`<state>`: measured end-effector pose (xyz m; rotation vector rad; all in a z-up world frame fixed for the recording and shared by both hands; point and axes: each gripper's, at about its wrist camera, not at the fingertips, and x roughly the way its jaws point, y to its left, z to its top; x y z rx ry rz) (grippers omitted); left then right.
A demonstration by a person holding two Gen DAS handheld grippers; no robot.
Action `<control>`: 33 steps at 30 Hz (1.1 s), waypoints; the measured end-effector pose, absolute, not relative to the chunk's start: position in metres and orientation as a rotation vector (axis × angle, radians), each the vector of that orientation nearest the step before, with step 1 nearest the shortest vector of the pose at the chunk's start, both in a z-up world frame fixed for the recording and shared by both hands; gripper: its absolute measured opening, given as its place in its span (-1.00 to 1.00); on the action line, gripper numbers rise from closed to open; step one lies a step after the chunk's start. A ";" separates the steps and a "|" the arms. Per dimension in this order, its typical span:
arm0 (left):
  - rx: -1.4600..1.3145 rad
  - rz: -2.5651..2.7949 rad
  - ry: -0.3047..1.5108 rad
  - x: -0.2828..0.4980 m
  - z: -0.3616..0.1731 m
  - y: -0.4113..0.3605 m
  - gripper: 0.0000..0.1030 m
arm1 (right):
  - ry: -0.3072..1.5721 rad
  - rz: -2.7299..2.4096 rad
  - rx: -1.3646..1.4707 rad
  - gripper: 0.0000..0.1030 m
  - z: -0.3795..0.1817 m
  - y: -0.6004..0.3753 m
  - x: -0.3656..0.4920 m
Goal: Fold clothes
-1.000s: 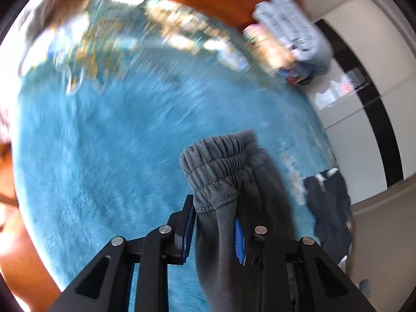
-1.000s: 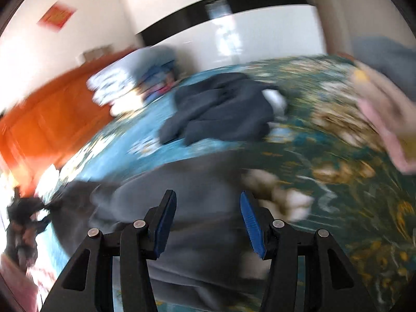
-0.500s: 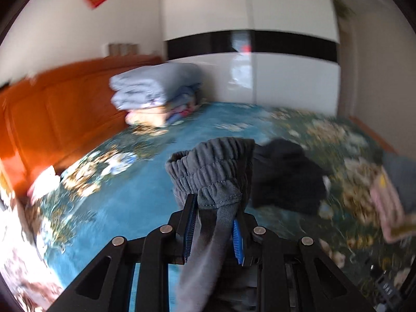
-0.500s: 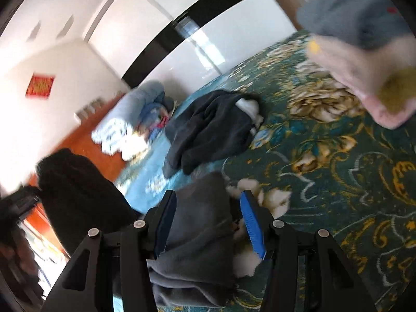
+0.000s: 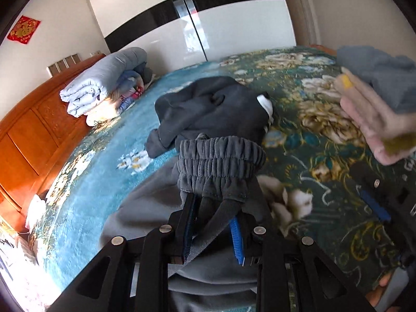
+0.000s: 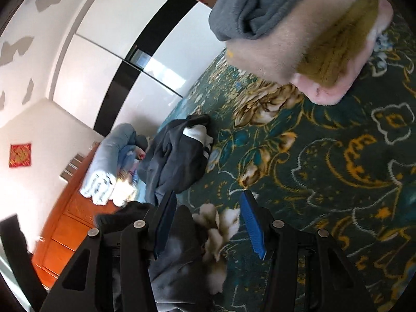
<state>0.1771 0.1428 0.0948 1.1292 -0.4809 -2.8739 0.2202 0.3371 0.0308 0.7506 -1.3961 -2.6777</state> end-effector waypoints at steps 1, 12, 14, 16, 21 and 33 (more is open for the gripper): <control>1.142 -2.872 -0.465 0.178 0.094 0.143 -0.31 | -1.405 -2.675 0.746 0.03 0.030 0.338 0.221; 1.108 -3.029 -0.216 0.206 0.128 0.112 0.23 | -1.388 -2.666 0.770 0.03 0.023 0.336 0.217; 1.008 -3.010 -0.122 0.212 0.142 0.076 0.24 | -1.394 -2.588 0.749 0.03 0.024 0.333 0.214; 0.918 -2.956 -0.046 0.215 0.151 0.038 0.29 | -1.413 -2.470 0.726 0.07 0.023 0.330 0.209; 1.009 -2.711 0.121 0.205 0.119 -0.046 0.30 | -1.363 -2.213 0.759 0.31 0.018 0.304 0.193; 1.297 -2.636 0.223 0.214 0.013 -0.096 0.31 | -1.040 -2.156 0.869 0.39 0.013 0.232 0.170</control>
